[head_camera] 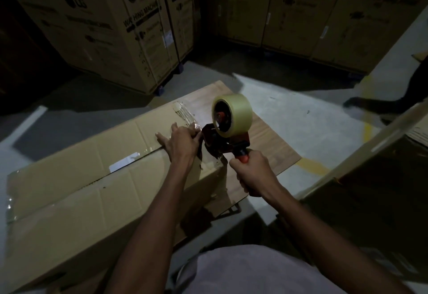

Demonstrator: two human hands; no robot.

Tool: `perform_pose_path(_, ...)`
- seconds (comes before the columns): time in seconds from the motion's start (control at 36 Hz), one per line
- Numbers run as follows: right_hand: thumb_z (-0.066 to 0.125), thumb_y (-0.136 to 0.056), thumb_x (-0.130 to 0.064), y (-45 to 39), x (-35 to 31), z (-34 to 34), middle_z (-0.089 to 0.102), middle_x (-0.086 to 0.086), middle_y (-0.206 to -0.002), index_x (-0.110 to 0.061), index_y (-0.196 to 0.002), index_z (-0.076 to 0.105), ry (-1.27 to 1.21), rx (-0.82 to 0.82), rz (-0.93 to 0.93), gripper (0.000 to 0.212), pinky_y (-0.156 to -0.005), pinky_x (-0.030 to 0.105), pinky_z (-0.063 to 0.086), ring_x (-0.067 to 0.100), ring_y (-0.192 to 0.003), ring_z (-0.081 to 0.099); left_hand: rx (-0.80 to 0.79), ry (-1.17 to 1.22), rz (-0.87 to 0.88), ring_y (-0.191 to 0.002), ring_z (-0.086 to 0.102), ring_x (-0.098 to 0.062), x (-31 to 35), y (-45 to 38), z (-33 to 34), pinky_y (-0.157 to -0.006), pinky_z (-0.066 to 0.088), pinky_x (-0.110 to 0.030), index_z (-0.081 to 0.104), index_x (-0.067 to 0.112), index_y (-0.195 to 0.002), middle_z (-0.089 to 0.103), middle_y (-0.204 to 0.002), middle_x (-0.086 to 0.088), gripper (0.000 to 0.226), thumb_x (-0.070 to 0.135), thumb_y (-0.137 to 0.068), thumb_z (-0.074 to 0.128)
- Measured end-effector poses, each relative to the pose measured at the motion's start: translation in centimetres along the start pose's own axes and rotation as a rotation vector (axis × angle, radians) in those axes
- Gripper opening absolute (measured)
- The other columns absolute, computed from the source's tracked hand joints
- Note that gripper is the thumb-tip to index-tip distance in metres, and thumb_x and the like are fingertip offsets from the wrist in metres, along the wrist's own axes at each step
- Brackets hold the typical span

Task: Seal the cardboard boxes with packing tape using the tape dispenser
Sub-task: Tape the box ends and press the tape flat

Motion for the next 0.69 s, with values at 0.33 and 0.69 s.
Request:
perform_pose_path(0.33,0.062,-0.087,-0.031,0.7,-0.7,-1.5,0.062,0.004,-0.060,-0.017,-0.086,0.060,0.149,-0.010,-0.053,0.014,-0.039,0.023,0.042,0.013,-0.038,0.054,0.037,-0.116,0.006,-0.148,0.035,-0.029,0.0,-0.4,0.2,-0.117,-0.009,-0.070,0.078,0.028,-0.107,0.071,-0.121,-0.006,0.030,0.049,-0.097,0.060)
perform_pose_path(0.69,0.063,-0.081,-0.032,0.9,1.5,-1.3,0.057,0.000,-0.050,-0.017,-0.076,0.055,0.030,-0.024,-0.035,0.018,-0.044,0.032,0.048,0.018,-0.042,0.055,0.007,-0.060,0.124,-0.151,0.028,-0.033,1.3,1.2,-0.1,-0.120,0.008,-0.068,0.071,0.020,-0.128,0.052,-0.147,-0.022,0.031,0.032,-0.102,0.058)
Point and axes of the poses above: each hand's wrist, its own y-axis away from the middle knuckle, its own z-axis out of the palm, x = y × z, the point moved 9 cm from there along -y, towards the middle knuckle
